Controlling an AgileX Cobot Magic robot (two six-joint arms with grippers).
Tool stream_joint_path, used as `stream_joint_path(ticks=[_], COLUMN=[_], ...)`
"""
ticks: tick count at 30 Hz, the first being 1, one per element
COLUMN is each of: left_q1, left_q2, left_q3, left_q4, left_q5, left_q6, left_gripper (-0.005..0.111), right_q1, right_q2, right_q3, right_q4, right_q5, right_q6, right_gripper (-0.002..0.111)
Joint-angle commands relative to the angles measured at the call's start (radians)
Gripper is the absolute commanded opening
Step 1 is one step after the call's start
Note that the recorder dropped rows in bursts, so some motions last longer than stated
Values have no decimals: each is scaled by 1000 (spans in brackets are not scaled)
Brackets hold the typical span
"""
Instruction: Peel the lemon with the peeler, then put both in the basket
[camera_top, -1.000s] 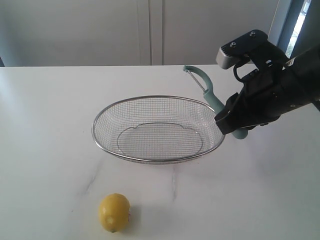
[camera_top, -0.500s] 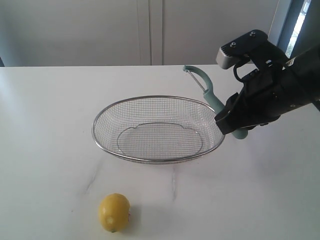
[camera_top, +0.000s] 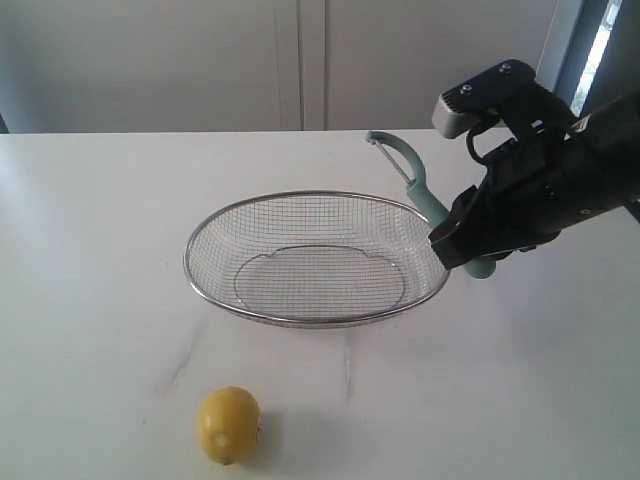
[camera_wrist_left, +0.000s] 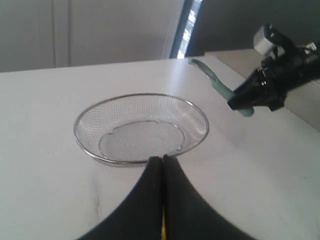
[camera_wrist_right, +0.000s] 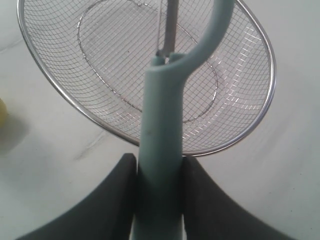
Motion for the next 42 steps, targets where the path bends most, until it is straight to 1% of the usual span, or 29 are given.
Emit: stream_joint_path(ticks=[1, 4, 7, 11, 18, 22, 24, 26, 27, 29, 31, 34, 36, 37, 39, 42], left_q1=[-6, -6, -8, -55, -119, -160, -187, -239, -276, -360, -468, -609, -680, -701, -708, -700], left_q2=[152, 259, 365, 475, 608, 677, 708, 743, 761, 796, 845, 923, 965, 987, 1007, 1033], left_q3=[-5, -28, -76, -142, -148, -140, -124, -101, -87, -64, -42, -37, -39, -39, -39, -39], left_q4=[-35, 8, 109, 179, 145, 69, 23, -21, -39, -46, -42, -18, -14, -6, 33, 223], left_q5=[68, 114, 145, 158, 143, 145, 124, 86, 53, -32, -131, -266, -345, -376, -410, -425], left_q6=[109, 197, 260, 265, 241, 241, 241, 249, 249, 241, 213, 169, 146, 122, 43, -139], left_gripper=[0, 0, 0, 0, 0, 0, 0, 0, 0, 0, 0, 0, 0, 0, 0, 0], right_q1=[-4, -4, -4, -4, -4, -4, -4, -4, -4, -4, -4, -4, -4, -4, -4, -4], right_q2=[-2, -2, -2, -2, -2, -2, -2, -2, -2, -2, -2, -2, -2, -2, -2, -2], right_q3=[-9, -9, -9, -9, -9, -9, -9, -9, -9, -9, -9, -9, -9, -9, -9, -9], right_q4=[4, 4, 4, 4, 4, 4, 4, 4, 4, 4, 4, 4, 4, 4, 4, 4], right_q5=[-8, -8, -8, -8, -8, -8, -8, -8, -8, -8, -8, -8, -8, -8, -8, -8], right_q6=[-9, -9, -9, -9, -9, -9, -9, -9, -9, -9, -9, -9, -9, -9, -9, -9], right_gripper=[0, 0, 0, 0, 0, 0, 0, 0, 0, 0, 0, 0, 0, 0, 0, 0])
